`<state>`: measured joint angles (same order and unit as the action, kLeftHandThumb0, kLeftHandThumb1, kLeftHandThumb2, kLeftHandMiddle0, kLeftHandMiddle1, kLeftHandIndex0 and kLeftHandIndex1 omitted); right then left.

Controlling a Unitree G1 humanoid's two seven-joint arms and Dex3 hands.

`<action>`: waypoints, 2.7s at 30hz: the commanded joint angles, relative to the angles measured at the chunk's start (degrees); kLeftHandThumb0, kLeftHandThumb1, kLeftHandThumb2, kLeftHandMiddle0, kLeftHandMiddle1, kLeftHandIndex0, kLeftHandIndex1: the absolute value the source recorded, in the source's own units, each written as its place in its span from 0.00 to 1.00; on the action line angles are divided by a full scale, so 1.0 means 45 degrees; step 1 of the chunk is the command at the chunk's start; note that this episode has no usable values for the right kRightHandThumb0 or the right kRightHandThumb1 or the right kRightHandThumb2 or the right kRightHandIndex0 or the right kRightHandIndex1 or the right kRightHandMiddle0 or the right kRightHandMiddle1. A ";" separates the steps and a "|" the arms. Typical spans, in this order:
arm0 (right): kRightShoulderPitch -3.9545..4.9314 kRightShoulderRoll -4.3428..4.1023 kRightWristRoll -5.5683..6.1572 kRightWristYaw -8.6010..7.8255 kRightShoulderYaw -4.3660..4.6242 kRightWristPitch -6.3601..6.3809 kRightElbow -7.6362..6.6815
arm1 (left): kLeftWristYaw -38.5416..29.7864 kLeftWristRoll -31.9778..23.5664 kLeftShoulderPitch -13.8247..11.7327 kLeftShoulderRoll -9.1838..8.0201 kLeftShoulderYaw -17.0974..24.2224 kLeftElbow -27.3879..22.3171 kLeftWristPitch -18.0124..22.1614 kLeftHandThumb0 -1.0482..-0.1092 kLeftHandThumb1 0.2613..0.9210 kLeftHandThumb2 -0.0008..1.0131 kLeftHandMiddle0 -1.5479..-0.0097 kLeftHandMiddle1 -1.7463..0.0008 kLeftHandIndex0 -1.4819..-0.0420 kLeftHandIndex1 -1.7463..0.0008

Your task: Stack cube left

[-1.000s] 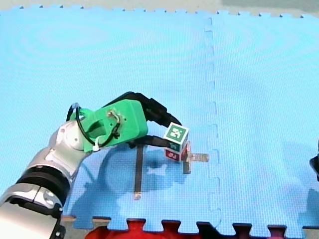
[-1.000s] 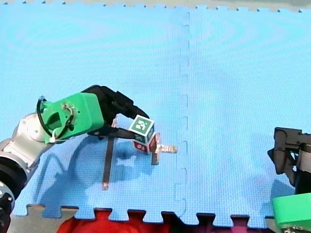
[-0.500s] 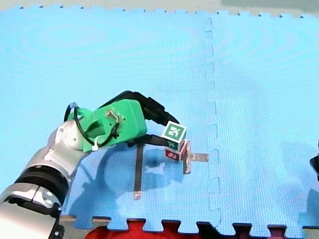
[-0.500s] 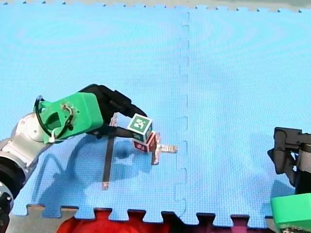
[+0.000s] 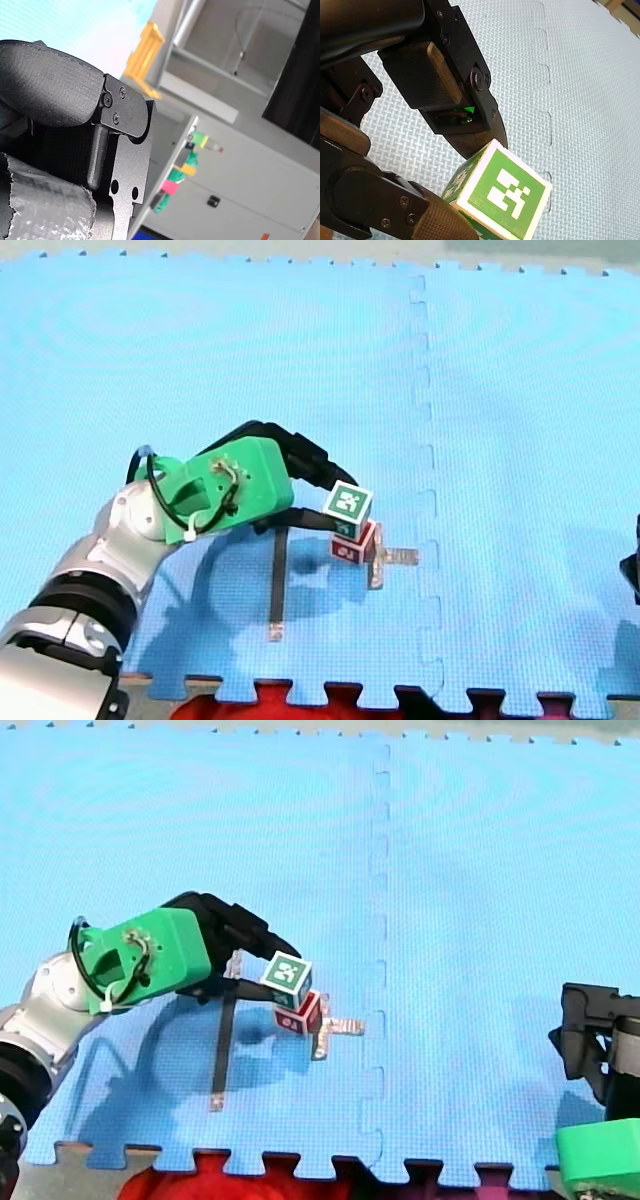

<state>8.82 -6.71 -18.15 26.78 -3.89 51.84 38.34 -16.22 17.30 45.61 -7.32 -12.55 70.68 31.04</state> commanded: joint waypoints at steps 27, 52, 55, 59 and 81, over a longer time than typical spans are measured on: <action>-0.0150 0.0057 -0.0041 0.0075 0.0065 -0.0065 -0.0334 | 0.0185 -0.0012 0.0051 0.0132 0.0175 0.0175 0.0078 0.60 0.81 0.00 0.39 0.00 0.12 1.00; -0.0259 0.0118 -0.0104 0.0152 0.0061 -0.0079 -0.0523 | 0.0593 0.0023 -0.0094 0.0333 0.0136 0.0260 0.0391 0.60 0.80 0.00 0.40 0.00 0.11 1.00; -0.0297 0.0128 -0.0113 0.0160 0.0053 -0.0103 -0.0590 | 0.0632 0.0055 -0.0108 0.0337 0.0110 0.0269 0.0347 0.60 0.80 0.00 0.40 0.00 0.11 1.00; -0.0341 0.0106 -0.0045 0.0096 0.0027 -0.0100 -0.0645 | 0.0656 0.0078 -0.0134 0.0340 0.0077 0.0272 0.0326 0.60 0.80 0.00 0.40 0.00 0.11 1.00; -0.0451 0.0041 -0.0012 0.0012 -0.0036 -0.0065 -0.0745 | 0.0656 0.0158 -0.0234 0.0344 -0.0040 0.0363 0.0148 0.60 0.81 0.00 0.39 0.00 0.11 1.00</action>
<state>7.06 -6.23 -18.33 26.83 -3.84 51.59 35.28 -13.33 17.96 44.71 -5.59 -12.78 72.20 32.02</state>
